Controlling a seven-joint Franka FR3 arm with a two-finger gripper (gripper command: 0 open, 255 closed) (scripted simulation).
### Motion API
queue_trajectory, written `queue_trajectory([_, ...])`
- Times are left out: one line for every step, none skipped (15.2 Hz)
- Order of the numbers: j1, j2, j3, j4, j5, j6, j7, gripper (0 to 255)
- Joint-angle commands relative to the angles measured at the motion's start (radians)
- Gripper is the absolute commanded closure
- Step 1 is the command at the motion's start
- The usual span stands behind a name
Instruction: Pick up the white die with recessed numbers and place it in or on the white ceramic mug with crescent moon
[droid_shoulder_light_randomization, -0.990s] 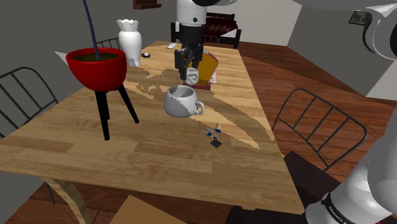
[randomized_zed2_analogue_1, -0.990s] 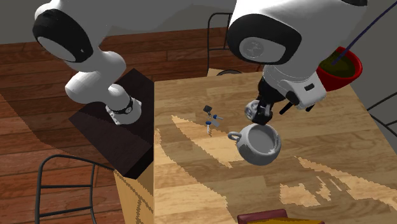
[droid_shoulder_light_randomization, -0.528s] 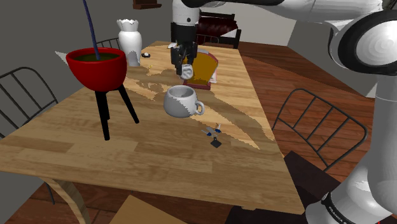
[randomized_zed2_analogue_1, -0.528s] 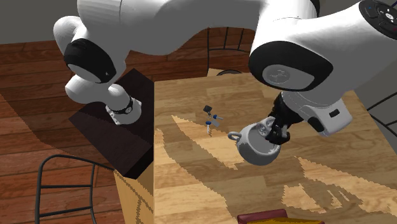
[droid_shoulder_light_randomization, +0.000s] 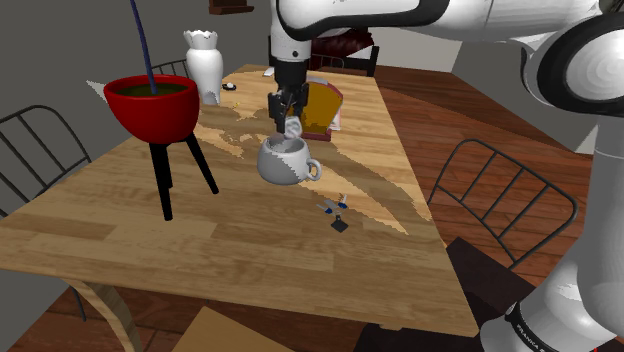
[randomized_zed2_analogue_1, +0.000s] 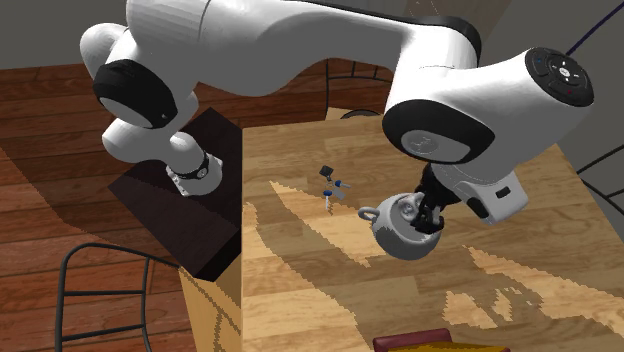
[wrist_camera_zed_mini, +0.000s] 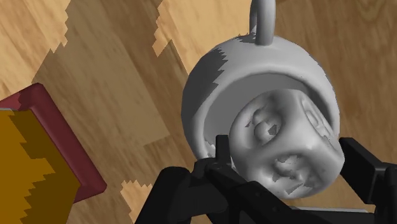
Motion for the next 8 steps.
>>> queue_trajectory([-0.004,-0.004,-0.001,-0.033,0.001,0.030,0.000,255])
queue_trajectory([-0.005,-0.005,-0.001,-0.048,0.001,0.044,0.000,255])
queue_trajectory([-0.006,-0.005,-0.001,-0.063,0.001,0.058,0.000,255])
queue_trajectory([-0.007,-0.006,-0.001,-0.077,0.001,0.072,0.001,255])
queue_trajectory([-0.007,-0.006,-0.001,-0.077,0.001,0.072,0.001,255])
queue_trajectory([-0.007,-0.006,-0.001,-0.077,0.001,0.072,0.001,255])
queue_trajectory([-0.007,-0.006,-0.001,-0.077,0.001,0.072,0.001,255])
queue_trajectory([-0.007,-0.006,-0.001,-0.077,0.001,0.072,0.001,255])
